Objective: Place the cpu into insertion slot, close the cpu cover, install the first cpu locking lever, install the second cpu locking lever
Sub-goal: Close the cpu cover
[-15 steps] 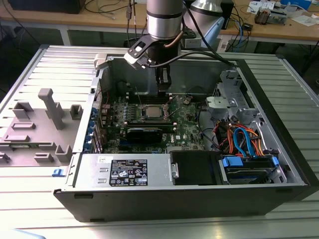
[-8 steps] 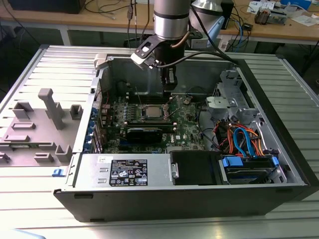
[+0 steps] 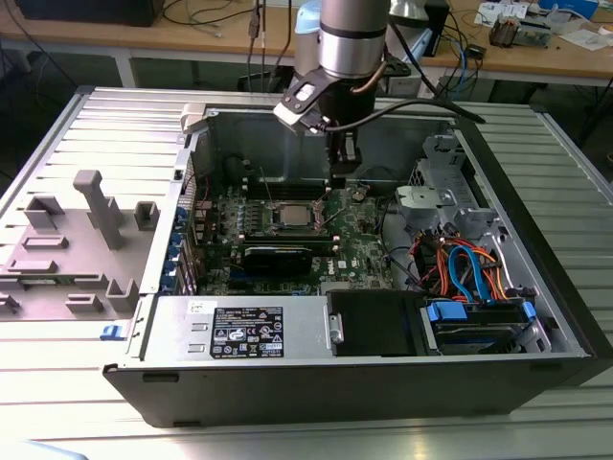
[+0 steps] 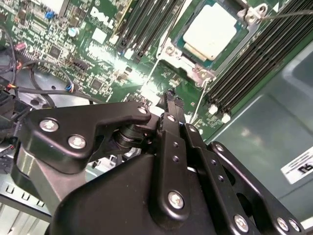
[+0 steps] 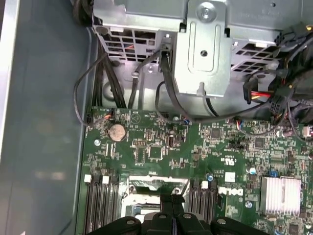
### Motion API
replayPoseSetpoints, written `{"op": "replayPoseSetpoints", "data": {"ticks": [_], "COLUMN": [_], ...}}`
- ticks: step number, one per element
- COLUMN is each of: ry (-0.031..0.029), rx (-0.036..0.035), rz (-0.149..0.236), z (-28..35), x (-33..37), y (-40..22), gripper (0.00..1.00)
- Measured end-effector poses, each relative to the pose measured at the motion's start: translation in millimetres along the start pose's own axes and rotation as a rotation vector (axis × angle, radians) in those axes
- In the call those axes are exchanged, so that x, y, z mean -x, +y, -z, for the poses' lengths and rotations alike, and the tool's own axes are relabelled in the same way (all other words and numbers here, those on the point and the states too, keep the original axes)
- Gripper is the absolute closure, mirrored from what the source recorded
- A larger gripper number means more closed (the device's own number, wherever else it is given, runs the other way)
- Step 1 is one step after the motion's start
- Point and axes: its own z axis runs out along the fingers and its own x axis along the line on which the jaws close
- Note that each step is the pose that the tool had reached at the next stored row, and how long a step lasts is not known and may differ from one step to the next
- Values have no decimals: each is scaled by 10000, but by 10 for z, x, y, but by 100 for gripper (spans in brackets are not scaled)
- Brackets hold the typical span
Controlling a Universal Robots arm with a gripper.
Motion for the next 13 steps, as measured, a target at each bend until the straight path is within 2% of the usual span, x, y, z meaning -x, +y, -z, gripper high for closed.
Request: {"op": "replayPoseSetpoints", "data": {"ticks": [2,6,13], "ry": [2,4,6], "rx": [-14,-27,-57], "rz": [0,3,4], "z": [-12,-22,-54], "x": [5,11,23], "y": [64,140,311], "gripper": [89,89,89]}}
